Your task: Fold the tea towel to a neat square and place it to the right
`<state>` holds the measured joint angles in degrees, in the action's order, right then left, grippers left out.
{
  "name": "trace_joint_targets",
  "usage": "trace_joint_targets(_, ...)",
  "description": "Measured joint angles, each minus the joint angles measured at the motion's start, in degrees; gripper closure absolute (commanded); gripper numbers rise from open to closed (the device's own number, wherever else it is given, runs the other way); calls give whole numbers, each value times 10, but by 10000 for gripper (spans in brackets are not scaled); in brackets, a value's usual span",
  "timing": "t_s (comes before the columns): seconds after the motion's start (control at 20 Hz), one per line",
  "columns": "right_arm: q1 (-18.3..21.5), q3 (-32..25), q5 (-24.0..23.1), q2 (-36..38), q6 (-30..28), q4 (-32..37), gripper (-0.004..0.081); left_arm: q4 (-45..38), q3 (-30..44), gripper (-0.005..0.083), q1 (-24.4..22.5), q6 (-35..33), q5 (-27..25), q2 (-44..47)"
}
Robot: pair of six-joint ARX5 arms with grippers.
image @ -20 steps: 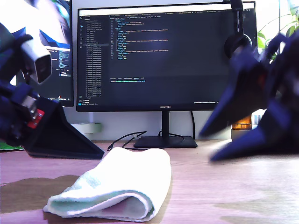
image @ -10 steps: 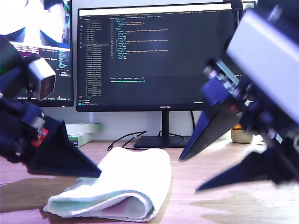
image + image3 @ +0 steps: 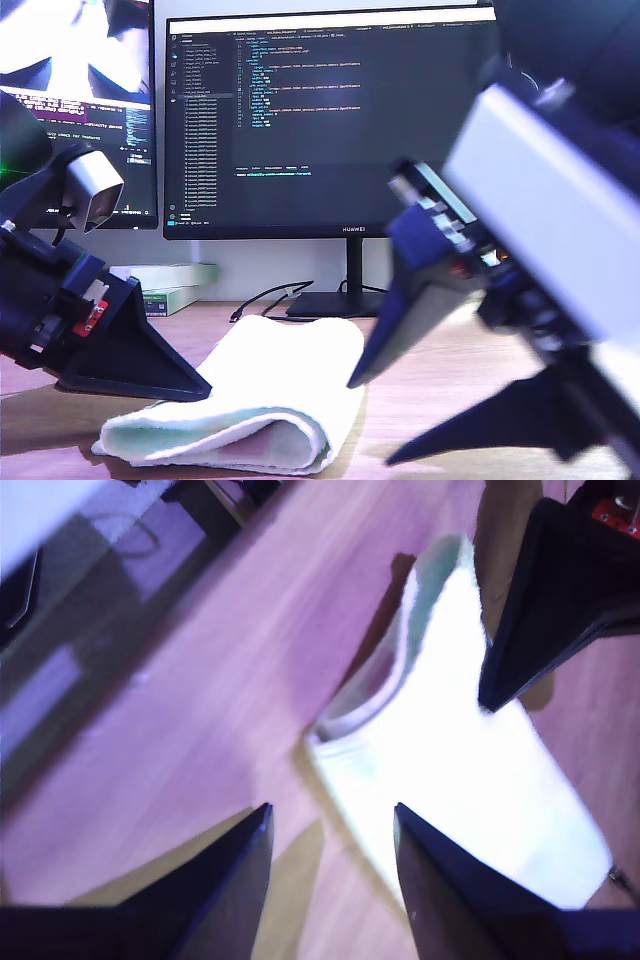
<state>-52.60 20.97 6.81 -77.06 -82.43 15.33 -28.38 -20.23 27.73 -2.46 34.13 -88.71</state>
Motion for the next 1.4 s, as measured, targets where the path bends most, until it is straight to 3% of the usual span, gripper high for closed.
trace_joint_targets(0.35, 0, 42, 1, -68, -19, 16, 427, 0, 0, 797, 0, 8, 0, 0)
trace_joint_targets(0.6, 0, 52, 1, -68, -31, -9, 427, 0, 0, 797, 0, 8, 0, 0)
trace_joint_targets(0.95, -6, 56, -36, -66, -31, -18, 427, 0, 0, 797, 0, 8, 0, 0)
trace_joint_targets(1.15, -15, 56, -71, -44, -30, -62, 427, 0, 0, 797, 0, 8, -1, 0)
trace_joint_targets(1.4, -24, 51, -75, -6, 2, -123, 427, 1, 0, 797, 0, 8, -7, 0)
